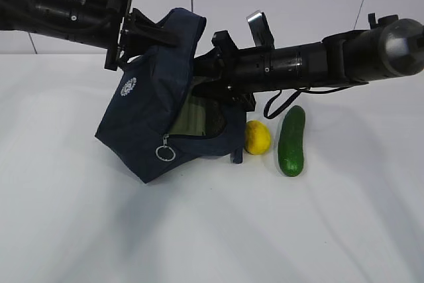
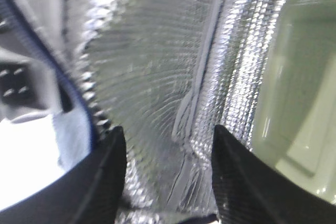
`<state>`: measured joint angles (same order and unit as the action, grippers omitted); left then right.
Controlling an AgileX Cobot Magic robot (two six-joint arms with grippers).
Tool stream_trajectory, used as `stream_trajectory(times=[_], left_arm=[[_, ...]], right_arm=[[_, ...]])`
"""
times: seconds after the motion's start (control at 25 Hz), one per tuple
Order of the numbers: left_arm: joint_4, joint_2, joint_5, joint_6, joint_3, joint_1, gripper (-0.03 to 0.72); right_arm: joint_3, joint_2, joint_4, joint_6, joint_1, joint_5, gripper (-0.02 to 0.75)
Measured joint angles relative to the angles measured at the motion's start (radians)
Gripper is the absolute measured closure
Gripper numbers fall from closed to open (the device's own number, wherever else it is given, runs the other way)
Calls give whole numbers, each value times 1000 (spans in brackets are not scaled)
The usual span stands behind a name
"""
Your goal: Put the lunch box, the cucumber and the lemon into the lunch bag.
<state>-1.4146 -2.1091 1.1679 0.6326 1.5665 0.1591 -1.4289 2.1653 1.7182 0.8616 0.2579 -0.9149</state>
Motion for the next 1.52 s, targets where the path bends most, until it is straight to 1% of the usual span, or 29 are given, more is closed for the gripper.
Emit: stream_trajectory(times=[0.2, 0.44, 0.52, 0.6, 0.84, 1.0, 1.12, 1.28, 1.36, 1.52], left_arm=[[0, 0, 0, 0, 0, 0, 696], [0, 0, 0, 0, 0, 0, 696], [0, 0, 0, 0, 0, 0, 696], [0, 0, 0, 0, 0, 0, 696], [4, 0, 0, 0, 0, 0, 696], [29, 0, 0, -5, 0, -4, 696], [43, 0, 6, -16, 0, -14, 696], [65, 0, 12, -37, 0, -46, 696], [97, 0, 14, -55, 0, -62, 696], [177, 0, 18, -87, 1, -83, 696]], right_arm=[[0, 0, 0, 22, -8, -79, 326], [0, 0, -11, 70, -57, -181, 328], [0, -2, -26, 73, -74, -198, 328], [0, -15, -69, 71, -88, -200, 328], [0, -91, -290, -16, -92, -165, 328], [-25, -151, -435, -89, -95, -156, 328], [-60, -183, -591, -191, -98, -154, 328], [-96, -212, -797, -349, -98, -154, 328], [-109, -221, -891, -428, -99, -156, 328], [-123, -226, -1124, -617, -99, -160, 328]])
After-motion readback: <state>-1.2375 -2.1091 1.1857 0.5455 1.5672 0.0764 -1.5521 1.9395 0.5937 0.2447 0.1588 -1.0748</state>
